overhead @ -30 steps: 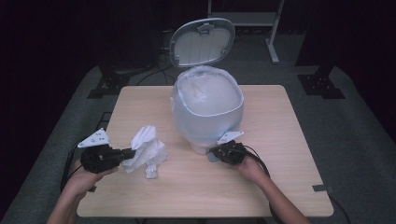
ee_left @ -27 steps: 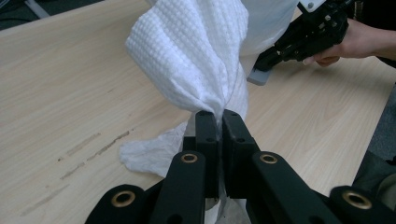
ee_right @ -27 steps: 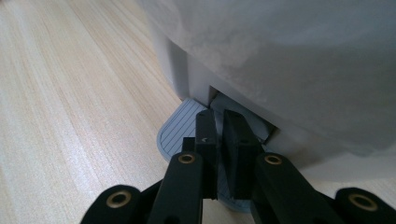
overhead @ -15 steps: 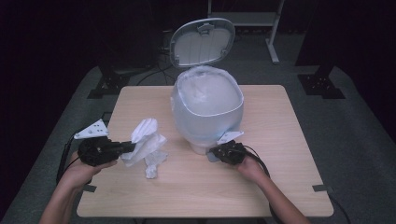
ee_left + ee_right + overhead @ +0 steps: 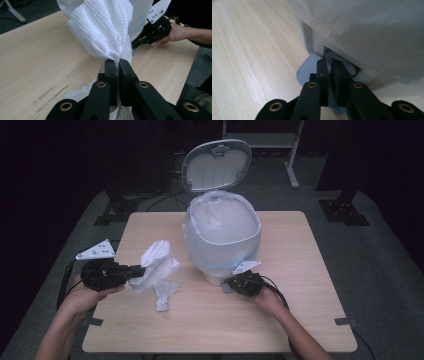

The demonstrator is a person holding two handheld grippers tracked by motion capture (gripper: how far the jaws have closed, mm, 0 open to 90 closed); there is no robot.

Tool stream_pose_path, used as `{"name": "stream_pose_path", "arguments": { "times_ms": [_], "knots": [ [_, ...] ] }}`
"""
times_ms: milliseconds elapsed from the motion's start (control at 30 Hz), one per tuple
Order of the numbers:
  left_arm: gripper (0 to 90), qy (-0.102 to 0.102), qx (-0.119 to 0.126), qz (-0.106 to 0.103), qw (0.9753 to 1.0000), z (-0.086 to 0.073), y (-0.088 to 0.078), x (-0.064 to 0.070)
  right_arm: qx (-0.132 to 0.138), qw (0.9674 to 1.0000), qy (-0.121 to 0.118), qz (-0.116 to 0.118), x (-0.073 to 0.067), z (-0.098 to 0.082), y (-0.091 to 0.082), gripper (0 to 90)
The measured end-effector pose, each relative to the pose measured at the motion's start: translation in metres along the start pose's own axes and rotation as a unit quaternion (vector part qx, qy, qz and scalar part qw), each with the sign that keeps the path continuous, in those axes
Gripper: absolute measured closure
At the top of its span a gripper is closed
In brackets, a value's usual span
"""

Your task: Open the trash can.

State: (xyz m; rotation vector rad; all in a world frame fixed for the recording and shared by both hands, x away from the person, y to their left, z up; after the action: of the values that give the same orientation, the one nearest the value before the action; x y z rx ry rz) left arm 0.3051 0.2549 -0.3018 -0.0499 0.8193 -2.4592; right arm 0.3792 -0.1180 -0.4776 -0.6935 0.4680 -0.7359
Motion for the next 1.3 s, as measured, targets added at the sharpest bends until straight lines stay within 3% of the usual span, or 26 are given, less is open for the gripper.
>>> {"name": "stream_pose_path", "arguments": {
  "times_ms": [700,1300],
  "knots": [
    [86.8,0.022,0.022,-0.014,0.9994,0.051,-0.008,-0.003,0.0,1.0,-0.003,0.002,0.001,0.0,0.0,84.3],
    [86.7,0.036,0.031,-0.022,0.9987,0.087,-0.003,-0.007,0.0,1.0,-0.004,0.001,0.001,0.0,0.0,84.3]
  ]
}}
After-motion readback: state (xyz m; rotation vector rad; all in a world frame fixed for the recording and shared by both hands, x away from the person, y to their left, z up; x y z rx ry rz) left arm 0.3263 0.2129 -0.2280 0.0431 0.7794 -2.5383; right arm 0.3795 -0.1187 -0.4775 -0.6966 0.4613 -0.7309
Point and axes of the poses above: each handheld gripper's, and its own axes: y roughly forward along the jaws, z roughly out of its top, x roughly to its right, the point moved 2 cm from there along y, roughly forward along the jaws, and after that the axes turned 14 degrees about y, right-handed, at the moved point
